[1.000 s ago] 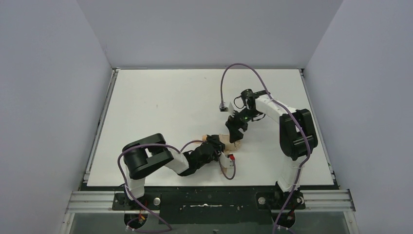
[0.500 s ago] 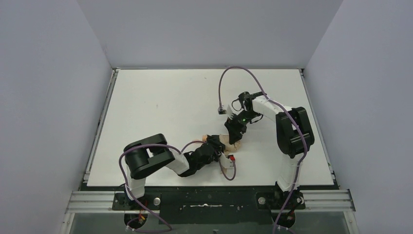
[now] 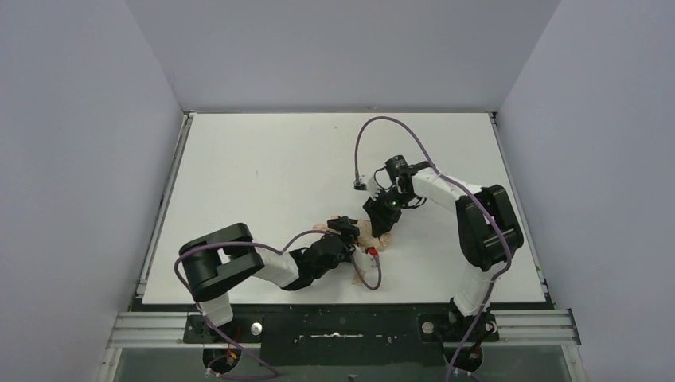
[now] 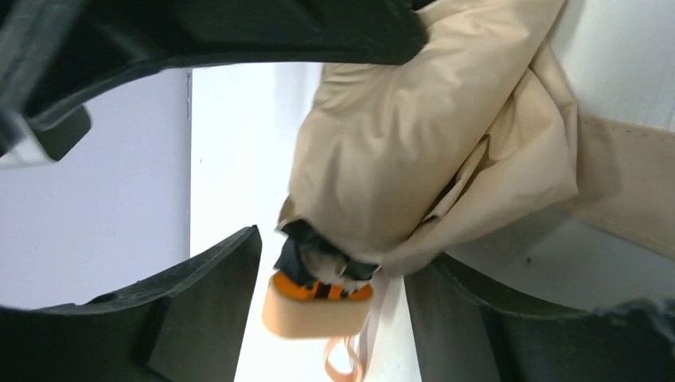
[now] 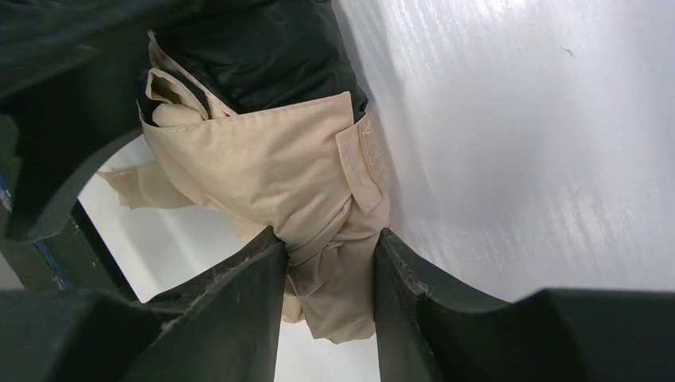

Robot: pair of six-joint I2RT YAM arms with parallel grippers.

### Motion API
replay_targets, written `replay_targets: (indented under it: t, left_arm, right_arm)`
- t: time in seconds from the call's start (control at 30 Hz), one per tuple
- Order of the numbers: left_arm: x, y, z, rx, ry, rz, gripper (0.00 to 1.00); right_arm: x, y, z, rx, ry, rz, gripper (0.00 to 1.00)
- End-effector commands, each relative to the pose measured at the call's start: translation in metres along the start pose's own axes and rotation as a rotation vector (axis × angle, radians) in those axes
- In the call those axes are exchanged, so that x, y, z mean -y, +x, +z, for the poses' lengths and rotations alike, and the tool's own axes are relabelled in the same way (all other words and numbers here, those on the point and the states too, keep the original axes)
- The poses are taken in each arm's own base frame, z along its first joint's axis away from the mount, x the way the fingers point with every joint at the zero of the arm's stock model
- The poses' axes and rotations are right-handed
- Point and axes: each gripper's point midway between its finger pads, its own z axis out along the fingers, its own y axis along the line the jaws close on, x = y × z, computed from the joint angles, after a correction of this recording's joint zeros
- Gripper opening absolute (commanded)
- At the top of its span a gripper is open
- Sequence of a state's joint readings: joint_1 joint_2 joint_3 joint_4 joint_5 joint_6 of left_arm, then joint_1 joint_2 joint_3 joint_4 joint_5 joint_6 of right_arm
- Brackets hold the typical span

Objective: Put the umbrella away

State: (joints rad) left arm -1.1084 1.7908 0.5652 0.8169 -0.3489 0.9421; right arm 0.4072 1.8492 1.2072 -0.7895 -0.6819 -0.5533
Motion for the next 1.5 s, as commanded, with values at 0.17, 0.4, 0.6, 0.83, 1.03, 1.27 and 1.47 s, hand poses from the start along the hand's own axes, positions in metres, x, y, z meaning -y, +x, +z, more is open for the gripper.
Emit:
replay_targets:
  t: [0.17, 0.4, 0.6, 0.83, 1.03, 1.27, 1.47]
  left_arm:
    - [-0.047, -0.030, -0.059, 0.056, -0.134, -0.242, 0.63]
    - [-0.082, -0.022, -0.103, 0.076, -0.149, -0.535, 0.62]
    - [-0.132, 0.011, -0.124, 0.085, -0.235, -0.820, 0.62]
    - [-0.175, 0.042, -0.119, 0.077, -0.186, -0.963, 0.62]
    - [-0.171, 0.038, -0.090, 0.112, 0.003, -0.953, 0.62]
    - [-0.140, 0.019, -0.060, 0.174, 0.365, -0.979, 0.62]
    - [-0.107, 0.006, -0.042, 0.184, 0.614, -1.027, 0.90]
  right_arm:
    - [0.056, 0.034, 0.003, -0.144, 0.416, -0.056, 0.25]
    - [0.042, 0.021, 0.000, -0.126, 0.520, -0.180, 0.26]
    - [0.021, 0.013, 0.004, -0.062, 0.580, -0.260, 0.26]
    - [-0.003, 0.020, 0.010, -0.076, 0.676, -0.371, 0.24]
    - [-0.028, 0.023, 0.020, -0.101, 0.736, -0.511, 0.21]
    - [-0.047, 0.037, 0.035, -0.144, 0.766, -0.639, 0.12]
    - [-0.049, 0.039, 0.035, -0.131, 0.833, -0.663, 0.11]
